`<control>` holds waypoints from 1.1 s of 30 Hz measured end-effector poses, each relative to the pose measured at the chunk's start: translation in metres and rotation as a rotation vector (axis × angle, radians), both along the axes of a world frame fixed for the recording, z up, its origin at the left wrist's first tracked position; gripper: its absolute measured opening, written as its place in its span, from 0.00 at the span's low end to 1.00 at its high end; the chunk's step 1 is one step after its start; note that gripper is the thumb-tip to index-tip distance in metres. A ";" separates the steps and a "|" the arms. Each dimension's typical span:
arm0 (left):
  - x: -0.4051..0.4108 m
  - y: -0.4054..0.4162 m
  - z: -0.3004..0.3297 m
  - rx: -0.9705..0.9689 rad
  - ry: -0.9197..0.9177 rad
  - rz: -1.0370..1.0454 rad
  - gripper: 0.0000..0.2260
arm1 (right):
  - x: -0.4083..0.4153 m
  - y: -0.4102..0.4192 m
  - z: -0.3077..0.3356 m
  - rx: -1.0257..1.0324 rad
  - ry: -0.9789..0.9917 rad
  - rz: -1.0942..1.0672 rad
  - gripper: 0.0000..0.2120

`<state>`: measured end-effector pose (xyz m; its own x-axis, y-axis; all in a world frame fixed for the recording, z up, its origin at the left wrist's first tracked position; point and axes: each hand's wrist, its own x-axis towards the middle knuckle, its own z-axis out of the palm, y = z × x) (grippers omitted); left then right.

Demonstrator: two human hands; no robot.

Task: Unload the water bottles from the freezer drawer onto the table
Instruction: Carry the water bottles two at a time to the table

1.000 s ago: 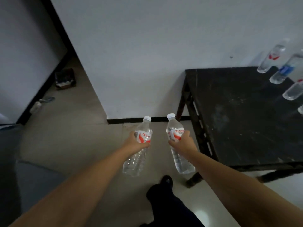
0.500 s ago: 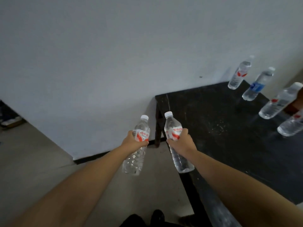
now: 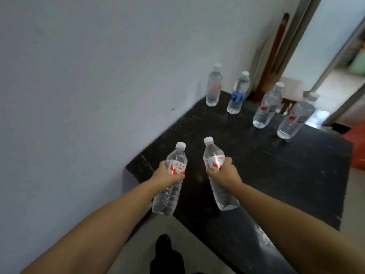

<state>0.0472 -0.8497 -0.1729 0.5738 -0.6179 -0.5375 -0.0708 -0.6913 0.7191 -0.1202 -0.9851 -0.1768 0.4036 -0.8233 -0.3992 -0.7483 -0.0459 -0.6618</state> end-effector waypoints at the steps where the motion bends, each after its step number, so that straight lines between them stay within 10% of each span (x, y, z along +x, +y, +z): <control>1: 0.016 -0.014 0.002 0.002 0.009 -0.027 0.36 | 0.008 -0.007 0.000 0.006 -0.009 -0.048 0.33; 15: 0.120 -0.221 0.022 -0.094 -0.039 -0.202 0.34 | 0.087 -0.133 0.011 0.077 -0.268 -0.492 0.30; 33: 0.141 -0.326 -0.011 -0.326 -0.098 -0.057 0.34 | 0.119 -0.222 -0.015 0.002 -0.543 -0.462 0.37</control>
